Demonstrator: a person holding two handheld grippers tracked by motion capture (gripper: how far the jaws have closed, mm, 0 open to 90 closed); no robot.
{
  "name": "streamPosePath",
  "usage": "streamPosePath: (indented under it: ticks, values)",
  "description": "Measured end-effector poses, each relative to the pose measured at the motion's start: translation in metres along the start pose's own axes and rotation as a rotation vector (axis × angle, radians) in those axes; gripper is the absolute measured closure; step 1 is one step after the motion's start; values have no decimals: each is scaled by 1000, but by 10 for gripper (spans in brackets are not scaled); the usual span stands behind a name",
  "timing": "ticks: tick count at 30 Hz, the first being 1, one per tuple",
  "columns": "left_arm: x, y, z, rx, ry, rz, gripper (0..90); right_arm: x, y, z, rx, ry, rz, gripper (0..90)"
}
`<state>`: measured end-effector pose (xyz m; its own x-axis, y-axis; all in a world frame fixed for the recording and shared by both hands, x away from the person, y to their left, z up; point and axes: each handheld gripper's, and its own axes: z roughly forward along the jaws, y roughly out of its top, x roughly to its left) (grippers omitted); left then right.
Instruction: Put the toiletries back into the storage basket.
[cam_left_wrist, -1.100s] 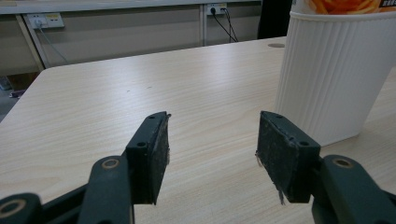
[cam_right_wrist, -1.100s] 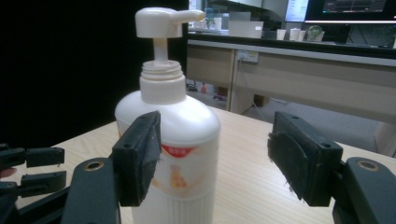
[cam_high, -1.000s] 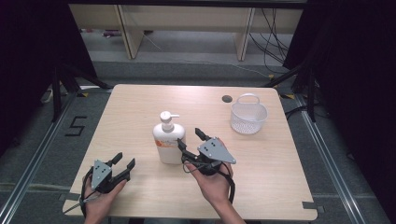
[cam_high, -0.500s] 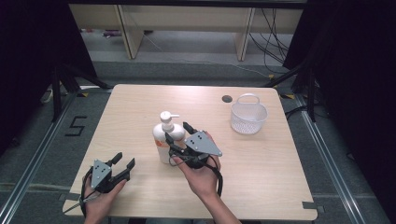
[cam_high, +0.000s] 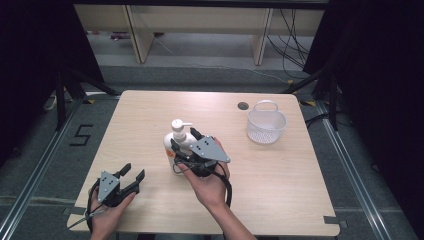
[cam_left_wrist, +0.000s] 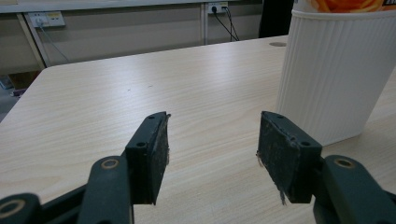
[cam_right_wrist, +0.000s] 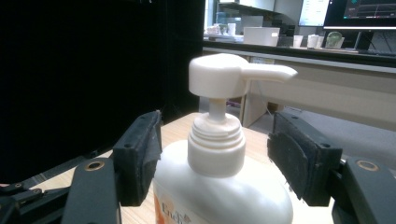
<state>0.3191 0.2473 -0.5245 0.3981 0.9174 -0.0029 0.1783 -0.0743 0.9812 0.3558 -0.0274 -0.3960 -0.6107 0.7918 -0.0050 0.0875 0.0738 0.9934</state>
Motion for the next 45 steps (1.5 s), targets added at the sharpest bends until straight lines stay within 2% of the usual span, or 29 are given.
streamPosePath:
  ticks: [1,2,5,6,7,8,9,10,13,14,19,22,27,28,31,35,36,37,38,43,45]
  values:
    - [0,0,0,1,-2,1,424,0,0,1,-13,-6,-10,349]
    - [-1,1,-1,17,5,2,424,2,1,3,6,-8,7,348]
    - [-1,1,0,16,3,2,424,3,2,4,9,-12,18,348]
    - [-1,1,-1,16,3,3,424,2,5,6,-12,-37,-31,348]
    - [-1,1,-1,15,2,4,424,2,5,6,-12,-37,-31,348]
    - [-1,1,-1,13,0,5,424,5,6,8,-3,-22,4,348]
    - [0,0,0,-3,-8,4,424,6,7,9,6,-25,11,348]
    - [0,0,-1,5,-4,0,423,5,7,10,9,-27,12,348]
    - [0,0,0,-1,-9,4,423,2,7,12,-9,-50,-24,348]
    - [-1,1,-1,15,-2,5,423,4,8,14,17,-47,15,348]
    - [-1,1,-1,15,-2,4,424,5,10,19,10,-59,5,349]
    - [-1,1,0,16,-2,4,423,7,11,22,27,-61,18,355]
    - [-1,1,0,15,-4,4,423,6,13,26,22,-78,0,400]
    - [-2,1,0,16,-5,4,423,9,14,27,48,-73,29,412]
    - [-2,1,0,15,-5,3,423,10,16,28,51,-80,32,430]
    - [-1,1,0,17,-6,3,423,9,19,31,33,-95,5,470]
    - [-1,1,0,17,-6,3,423,11,19,31,43,-81,35,477]
    - [-1,1,0,17,-6,4,423,11,20,30,58,-87,30,485]
    - [-2,1,0,16,-7,2,422,9,20,32,49,-94,-22,500]
    - [-1,1,0,14,-9,0,422,9,21,33,41,-118,-33,542]
    - [-1,1,0,14,-9,-1,422,9,20,33,39,-114,-18,562]
